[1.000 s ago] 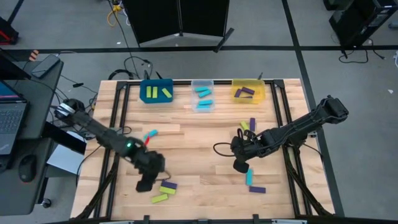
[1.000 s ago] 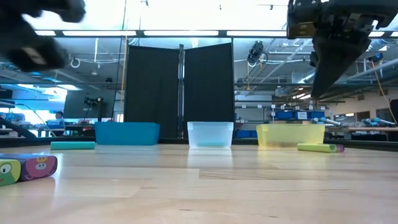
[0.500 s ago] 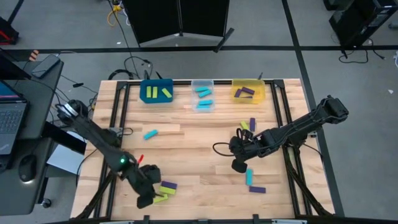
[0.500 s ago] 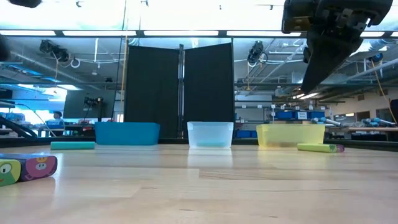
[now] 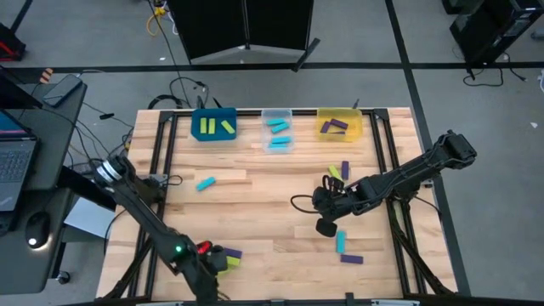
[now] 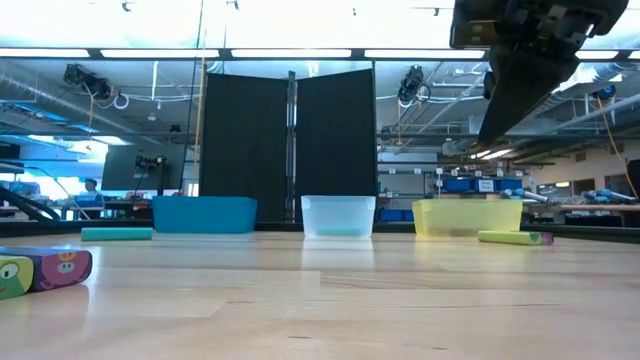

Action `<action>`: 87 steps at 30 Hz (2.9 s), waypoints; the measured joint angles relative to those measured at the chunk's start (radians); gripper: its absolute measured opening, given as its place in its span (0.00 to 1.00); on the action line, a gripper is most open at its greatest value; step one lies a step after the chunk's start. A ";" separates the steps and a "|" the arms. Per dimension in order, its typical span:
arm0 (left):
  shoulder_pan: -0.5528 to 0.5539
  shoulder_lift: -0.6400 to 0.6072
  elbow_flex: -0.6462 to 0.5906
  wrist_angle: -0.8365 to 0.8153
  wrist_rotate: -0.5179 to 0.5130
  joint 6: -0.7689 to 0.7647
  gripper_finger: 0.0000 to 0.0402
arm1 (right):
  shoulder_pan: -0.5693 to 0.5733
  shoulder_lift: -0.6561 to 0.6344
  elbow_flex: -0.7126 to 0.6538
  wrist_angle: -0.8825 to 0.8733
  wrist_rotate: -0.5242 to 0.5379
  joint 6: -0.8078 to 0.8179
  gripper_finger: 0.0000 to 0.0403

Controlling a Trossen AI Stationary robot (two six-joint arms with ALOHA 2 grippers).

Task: Sort blocks
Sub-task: Put the green block into the blue bin

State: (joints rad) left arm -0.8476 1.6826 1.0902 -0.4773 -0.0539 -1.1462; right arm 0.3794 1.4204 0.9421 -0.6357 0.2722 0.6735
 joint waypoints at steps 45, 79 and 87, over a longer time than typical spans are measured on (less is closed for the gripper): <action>0.051 0.170 0.033 -0.113 -0.052 0.206 0.39 | 0.033 0.000 0.000 0.037 0.024 -0.075 0.05; 0.229 0.072 0.460 -0.704 -0.274 0.422 0.26 | 0.033 0.000 0.000 0.055 0.024 -0.073 0.04; 0.365 -0.087 0.193 -0.284 -0.291 0.566 0.26 | 0.033 0.000 0.000 0.060 0.024 -0.070 0.06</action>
State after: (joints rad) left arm -0.4827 1.5952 1.2835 -0.7608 -0.3454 -0.5801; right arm 0.4122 1.4200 0.9424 -0.5762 0.2962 0.6033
